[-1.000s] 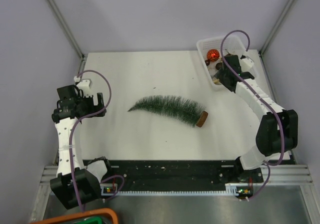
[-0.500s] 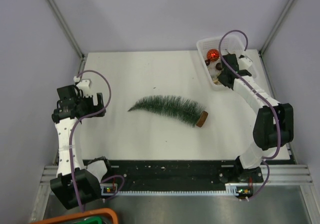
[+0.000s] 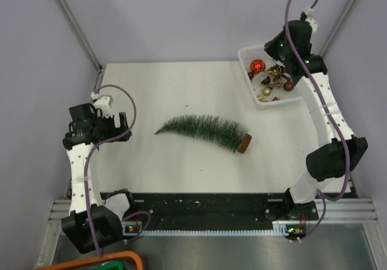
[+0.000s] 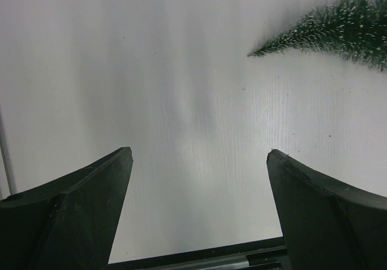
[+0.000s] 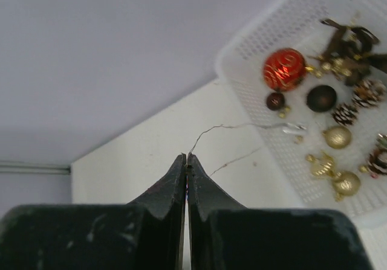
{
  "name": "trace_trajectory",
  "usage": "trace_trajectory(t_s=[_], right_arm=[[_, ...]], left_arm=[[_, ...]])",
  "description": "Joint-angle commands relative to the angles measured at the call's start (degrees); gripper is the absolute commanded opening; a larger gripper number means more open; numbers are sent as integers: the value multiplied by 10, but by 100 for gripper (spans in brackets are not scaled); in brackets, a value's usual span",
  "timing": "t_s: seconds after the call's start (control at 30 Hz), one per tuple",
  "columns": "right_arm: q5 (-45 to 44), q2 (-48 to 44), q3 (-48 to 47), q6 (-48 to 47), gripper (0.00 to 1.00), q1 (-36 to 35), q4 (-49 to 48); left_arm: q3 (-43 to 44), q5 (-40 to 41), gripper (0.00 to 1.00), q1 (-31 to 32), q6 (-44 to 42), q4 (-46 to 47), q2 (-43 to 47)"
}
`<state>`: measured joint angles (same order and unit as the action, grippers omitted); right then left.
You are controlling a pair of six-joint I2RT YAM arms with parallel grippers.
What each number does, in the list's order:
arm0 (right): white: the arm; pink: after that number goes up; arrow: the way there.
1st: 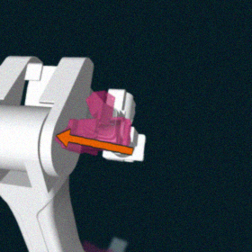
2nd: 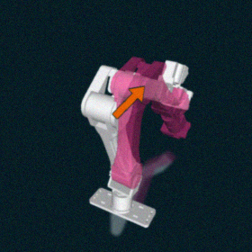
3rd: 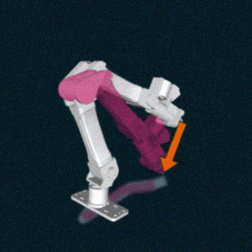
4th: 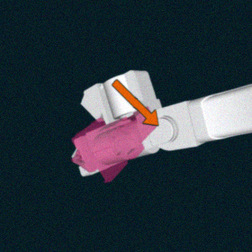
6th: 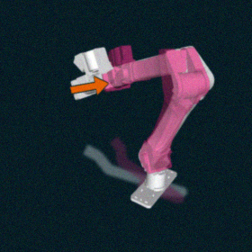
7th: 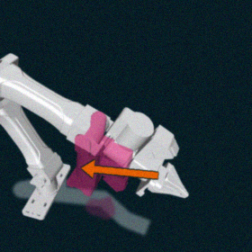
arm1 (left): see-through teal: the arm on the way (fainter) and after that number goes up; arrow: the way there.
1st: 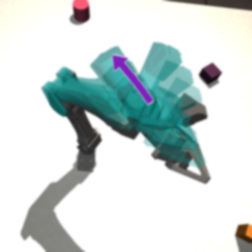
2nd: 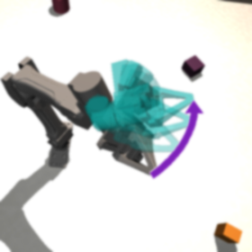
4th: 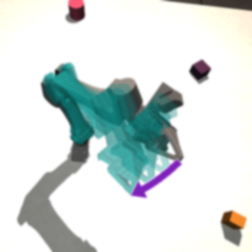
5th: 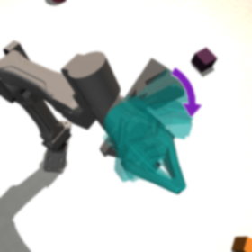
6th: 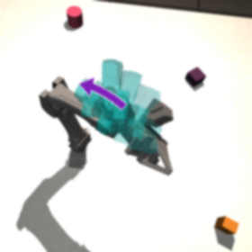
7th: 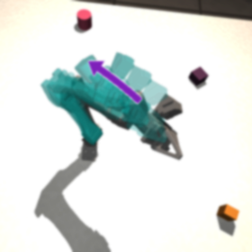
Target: Decorate the small christmas tree
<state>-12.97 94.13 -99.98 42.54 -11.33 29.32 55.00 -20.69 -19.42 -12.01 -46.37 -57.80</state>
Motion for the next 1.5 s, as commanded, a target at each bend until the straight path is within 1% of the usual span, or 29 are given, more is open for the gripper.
trace_trajectory(t_s=[0.0,0.07,0.17,0.23,0.33,0.4,0.47,0.6,0.7,0.8,0.9,0.97,1.0,1.1,1.23,1.37,1.47], right_arm=[[140,-4,-163,-54,0,-11,3],[187,17,-243,-71,0,-21,13],[239,36,-332,-80,0,-40,28],[263,43,-375,-82,0,-52,27],[297,41,-390,-84,0,-69,21],[318,41,-388,-88,0,-82,21],[341,40,-382,-95,0,-93,21],[392,35,-354,-112,0,-120,7],[427,33,-336,-125,0,-141,0],[450,27,-319,-129,0,-152,-3],[466,12,-290,-146,0,-169,-4],[477,5,-272,-154,0,-178,-2],[476,1,-261,-157,0,-182,-1],[474,-15,-230,-164,0,-188,-1],[480,-31,-202,-171,0,-196,-1],[480,-50,-178,-181,0,-210,-1],[480,-64,-161,-180,0,-218,-2]], left_arm=[[6,-90,99,-1,-5,1,19],[12,-118,99,2,-3,0,23],[28,-131,99,25,3,-1,26],[44,-114,99,67,12,3,27],[73,-52,99,158,26,12,26],[92,-16,99,226,35,20,24],[115,-8,99,258,46,27,18],[168,-13,99,265,77,47,-8],[193,-52,99,265,98,73,-29],[197,-87,99,273,117,118,-47],[193,-90,99,298,118,163,-64],[197,-112,99,312,118,172,-79],[199,-137,99,316,135,172,-86],[187,-187,99,331,140,175,-94],[159,-164,99,342,125,175,-95],[141,-185,99,344,97,170,-86],[150,-140,99,346,66,161,-83]])
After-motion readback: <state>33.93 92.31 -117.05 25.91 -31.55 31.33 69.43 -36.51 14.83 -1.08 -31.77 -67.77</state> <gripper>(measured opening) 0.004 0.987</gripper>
